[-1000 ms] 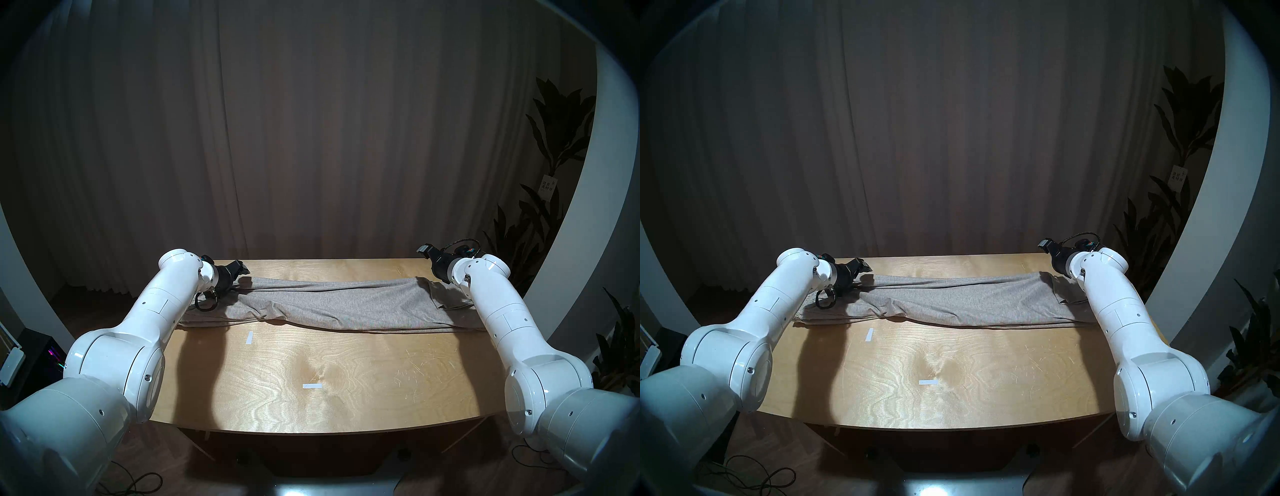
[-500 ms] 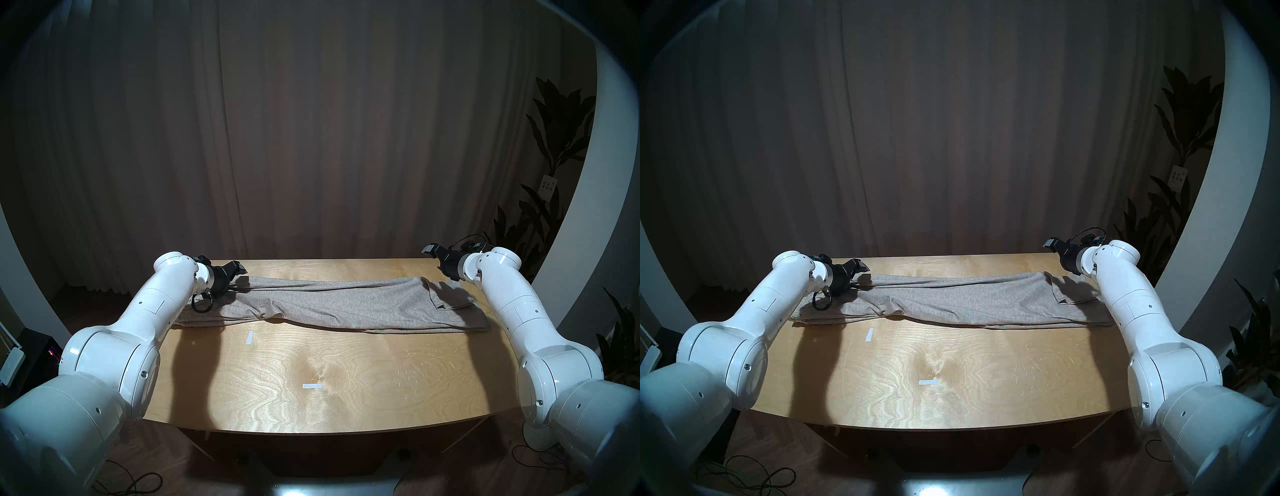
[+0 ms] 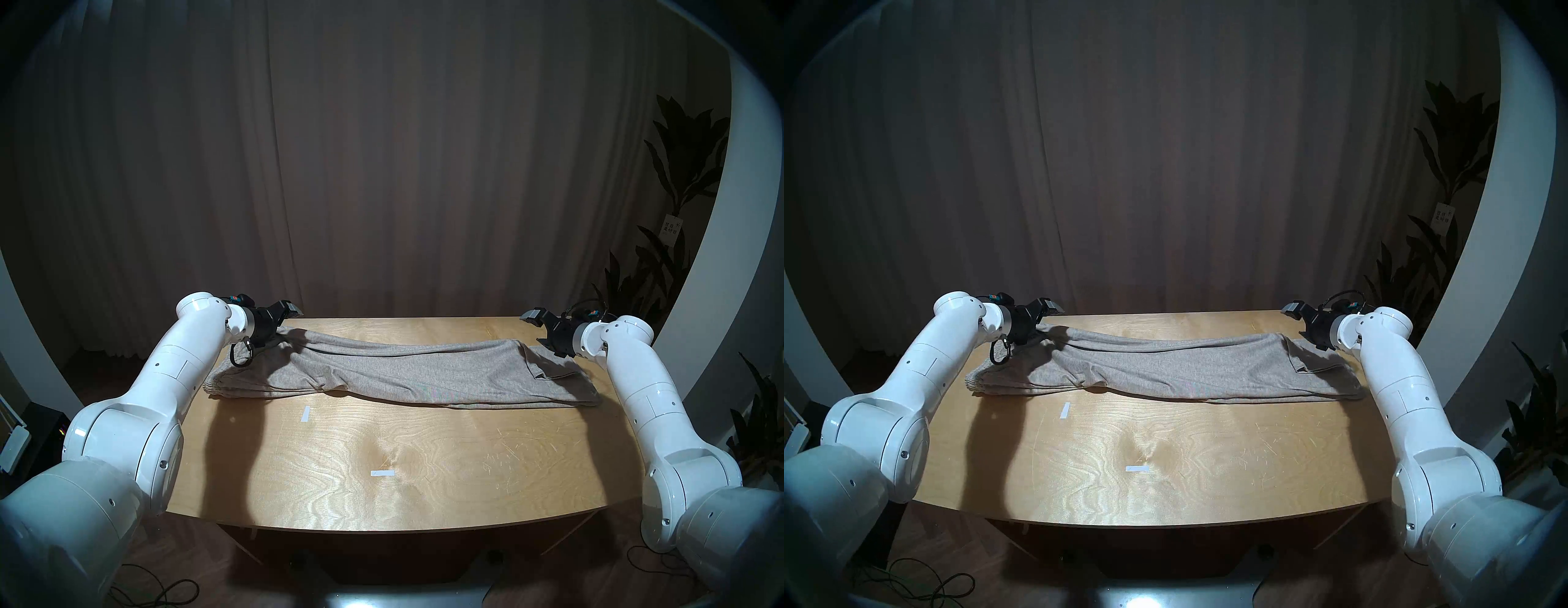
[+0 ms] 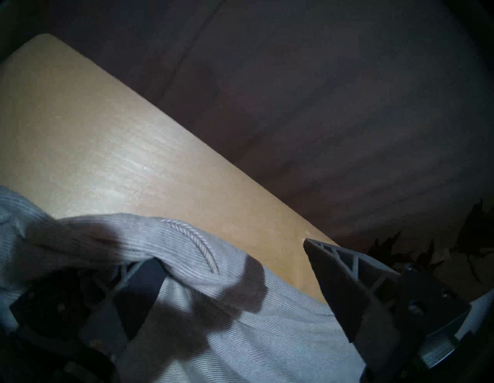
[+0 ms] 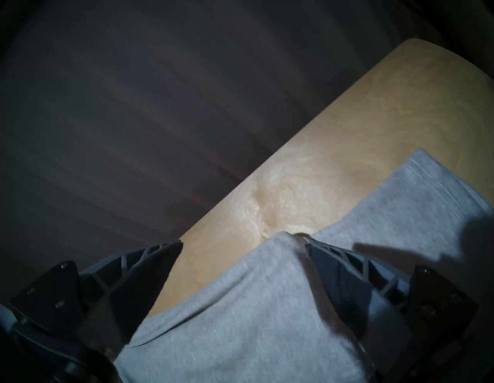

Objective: Fold the pants in half lengthwise, then in half again, and set them down flat

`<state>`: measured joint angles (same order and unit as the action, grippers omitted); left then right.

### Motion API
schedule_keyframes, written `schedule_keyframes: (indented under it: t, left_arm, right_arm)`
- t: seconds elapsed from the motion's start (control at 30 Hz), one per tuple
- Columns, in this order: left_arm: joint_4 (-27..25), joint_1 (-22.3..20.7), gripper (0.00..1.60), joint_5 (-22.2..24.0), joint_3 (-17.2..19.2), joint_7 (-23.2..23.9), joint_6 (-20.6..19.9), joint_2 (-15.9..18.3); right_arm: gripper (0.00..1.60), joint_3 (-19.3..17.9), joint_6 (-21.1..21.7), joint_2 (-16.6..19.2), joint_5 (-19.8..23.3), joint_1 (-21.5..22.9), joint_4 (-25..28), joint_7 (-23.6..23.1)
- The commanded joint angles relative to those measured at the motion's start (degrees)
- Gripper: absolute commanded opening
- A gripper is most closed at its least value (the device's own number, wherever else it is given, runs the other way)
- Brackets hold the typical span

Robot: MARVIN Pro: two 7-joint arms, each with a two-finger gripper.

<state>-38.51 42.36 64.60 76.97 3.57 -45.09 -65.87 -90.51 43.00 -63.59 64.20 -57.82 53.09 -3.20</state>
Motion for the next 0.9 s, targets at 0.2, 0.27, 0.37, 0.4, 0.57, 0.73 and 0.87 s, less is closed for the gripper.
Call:
schedule_keyframes:
  t: [0.2, 0.27, 0.37, 0.4, 0.57, 0.73, 0.87]
  left_arm:
    - [-7.2, 4.1, 1.6, 0.2, 0.5, -1.6, -6.9, 5.3]
    - [-8.3, 4.9, 1.6, 0.6, 0.9, -1.8, -7.9, 6.1]
    - [-10.7, 5.1, 1.6, 1.1, 2.0, -1.8, -8.5, 7.3]
    - [-11.4, 4.9, 1.6, 1.2, 2.2, -1.7, -8.6, 7.5]
    - [-14.8, 4.6, 1.6, 2.3, 4.0, -1.2, -9.0, 8.6]
    - [-18.0, 5.2, 1.6, 3.6, 6.0, -0.4, -9.9, 9.6]
    - [-20.0, 6.0, 1.6, 4.3, 6.9, -0.1, -9.9, 10.0]
  right_arm:
    - [1.6, -3.7, 2.8, 1.3, 3.1, -6.0, 9.0, -1.0]
    - [1.6, -4.1, 3.2, 1.4, 3.4, -6.7, 10.0, -1.0]
    - [1.6, -5.2, 3.6, 1.4, 4.1, -7.7, 10.9, -0.7]
    - [1.6, -5.4, 3.7, 1.4, 4.3, -7.9, 11.0, -0.7]
    - [1.6, -6.3, 5.1, 0.8, 5.3, -10.7, 11.7, -0.5]
    - [1.6, -7.1, 6.7, -0.2, 6.7, -14.8, 12.2, -0.6]
    - [1.6, -8.0, 7.6, -0.8, 7.8, -16.6, 13.9, -1.2]
